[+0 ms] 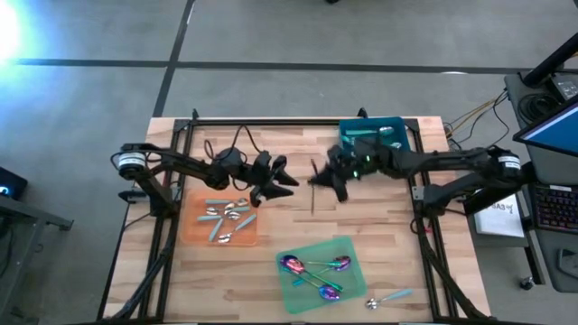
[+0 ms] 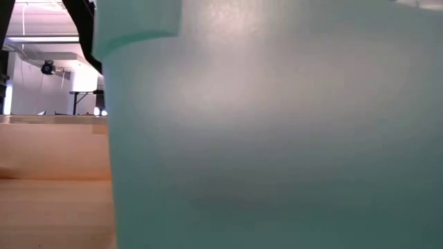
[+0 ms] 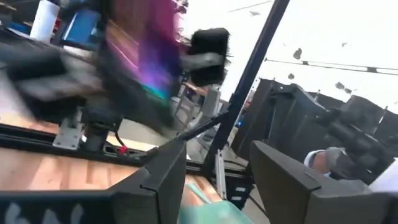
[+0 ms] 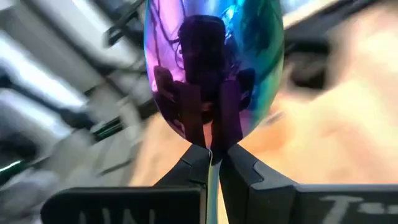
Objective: Sort silverware by color (type)
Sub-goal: Put the purple spoon into the green bin
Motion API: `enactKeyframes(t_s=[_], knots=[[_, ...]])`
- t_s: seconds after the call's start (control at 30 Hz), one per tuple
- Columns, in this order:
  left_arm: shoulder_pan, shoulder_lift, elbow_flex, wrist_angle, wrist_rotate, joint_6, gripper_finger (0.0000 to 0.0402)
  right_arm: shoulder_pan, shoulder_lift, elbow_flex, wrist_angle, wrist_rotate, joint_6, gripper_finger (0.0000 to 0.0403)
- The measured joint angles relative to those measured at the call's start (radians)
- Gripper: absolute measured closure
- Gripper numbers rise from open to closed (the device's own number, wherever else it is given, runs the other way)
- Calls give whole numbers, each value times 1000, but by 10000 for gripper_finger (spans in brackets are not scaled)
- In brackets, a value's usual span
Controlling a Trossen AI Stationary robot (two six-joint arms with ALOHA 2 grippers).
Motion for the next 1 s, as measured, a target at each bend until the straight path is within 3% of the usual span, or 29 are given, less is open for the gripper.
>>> enactKeyframes(t_s=[0.17, 0.4, 0.73, 0.87, 1.0], knots=[[36, -14, -2, -24, 38, -31, 240, 179, -8, 0, -19, 27, 155, 393], [132, -15, -7, -31, 97, -130, 240, 439, 47, 0, -32, 210, 283, 393], [190, -16, -6, 6, 257, -287, 240, 603, 188, 1, -64, 266, 459, 392], [190, -18, -6, 47, 258, -345, 240, 617, 228, 61, -258, 265, 442, 392], [188, -18, -6, 93, 258, -385, 240, 625, 281, 190, -538, 271, 313, 392]])
